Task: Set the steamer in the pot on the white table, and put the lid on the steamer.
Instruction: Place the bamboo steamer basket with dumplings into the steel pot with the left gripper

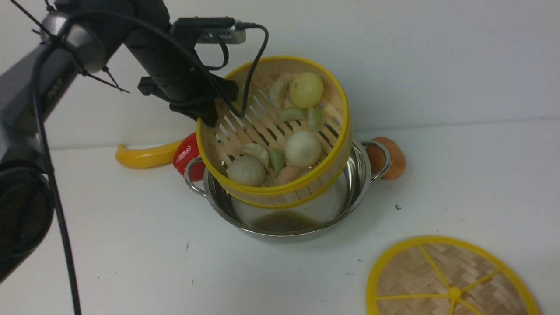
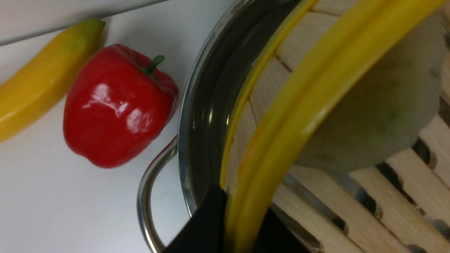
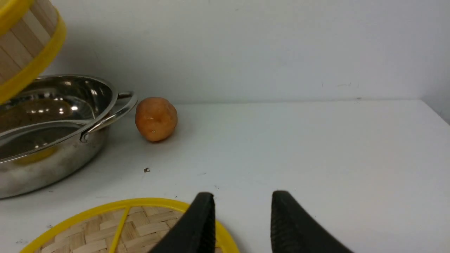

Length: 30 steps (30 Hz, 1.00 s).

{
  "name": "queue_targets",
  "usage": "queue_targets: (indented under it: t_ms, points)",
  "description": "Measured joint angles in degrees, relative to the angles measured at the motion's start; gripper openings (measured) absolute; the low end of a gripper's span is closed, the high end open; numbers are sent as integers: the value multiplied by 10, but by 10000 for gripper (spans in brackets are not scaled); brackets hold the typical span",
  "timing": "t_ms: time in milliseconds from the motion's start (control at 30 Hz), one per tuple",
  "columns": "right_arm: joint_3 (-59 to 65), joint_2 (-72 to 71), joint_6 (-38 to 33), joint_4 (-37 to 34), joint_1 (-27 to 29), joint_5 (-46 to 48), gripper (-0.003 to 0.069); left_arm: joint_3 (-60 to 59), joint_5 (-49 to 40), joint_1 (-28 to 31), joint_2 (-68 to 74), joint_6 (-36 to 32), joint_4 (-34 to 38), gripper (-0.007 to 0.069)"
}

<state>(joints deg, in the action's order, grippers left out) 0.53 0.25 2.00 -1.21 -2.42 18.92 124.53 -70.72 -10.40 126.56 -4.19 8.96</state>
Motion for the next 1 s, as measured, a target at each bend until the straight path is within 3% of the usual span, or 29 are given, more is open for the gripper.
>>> queue_targets:
  t_ms: [400,700,867,1000]
  points:
    - [0,0,0,0,0,0,243,32,1,0,77,-10,-8,31]
    - [0,0,0,0,0,0,243,32,2,0,90,-79,44,50]
    - [0,0,0,0,0,0,243,33,10,-1,92,-78,25,175]
    - [0,0,0,0,0,0,243,38,19,-1,91,-78,15,349]
